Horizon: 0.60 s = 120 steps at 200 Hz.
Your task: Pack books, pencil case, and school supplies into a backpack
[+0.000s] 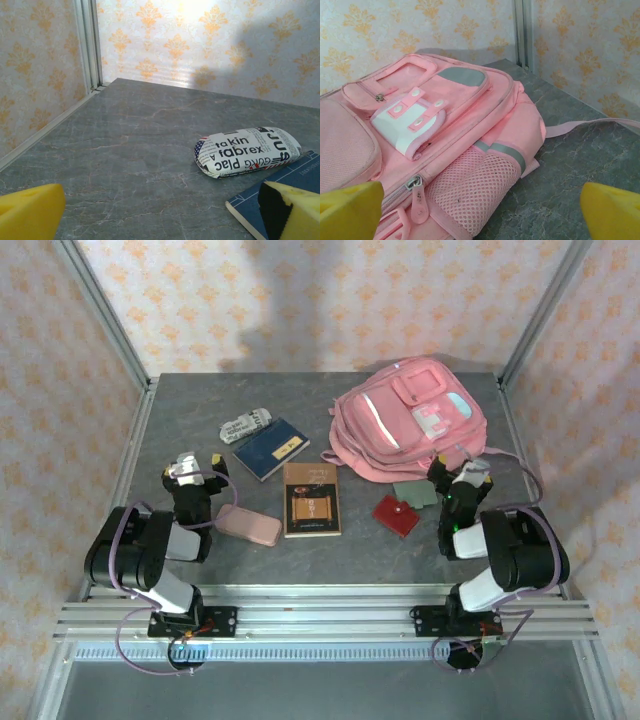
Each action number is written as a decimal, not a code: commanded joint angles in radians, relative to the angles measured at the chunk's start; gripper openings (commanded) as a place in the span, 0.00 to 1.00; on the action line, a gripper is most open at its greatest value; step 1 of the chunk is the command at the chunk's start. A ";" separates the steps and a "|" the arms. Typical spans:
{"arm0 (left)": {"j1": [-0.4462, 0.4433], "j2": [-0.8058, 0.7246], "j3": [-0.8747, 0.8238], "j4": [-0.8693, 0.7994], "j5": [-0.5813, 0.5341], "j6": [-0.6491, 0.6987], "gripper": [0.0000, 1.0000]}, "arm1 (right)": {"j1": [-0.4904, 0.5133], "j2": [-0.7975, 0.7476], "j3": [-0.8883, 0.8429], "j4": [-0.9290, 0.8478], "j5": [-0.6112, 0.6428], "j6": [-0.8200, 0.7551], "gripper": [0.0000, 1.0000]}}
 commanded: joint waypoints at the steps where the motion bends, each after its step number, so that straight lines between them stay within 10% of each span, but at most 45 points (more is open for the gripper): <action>1: 0.004 -0.005 0.014 -0.001 0.020 0.007 1.00 | 0.006 -0.007 0.011 0.021 -0.003 -0.015 1.00; 120: -0.003 -0.005 0.014 0.002 0.022 0.013 1.00 | 0.006 -0.007 0.011 0.020 -0.003 -0.015 1.00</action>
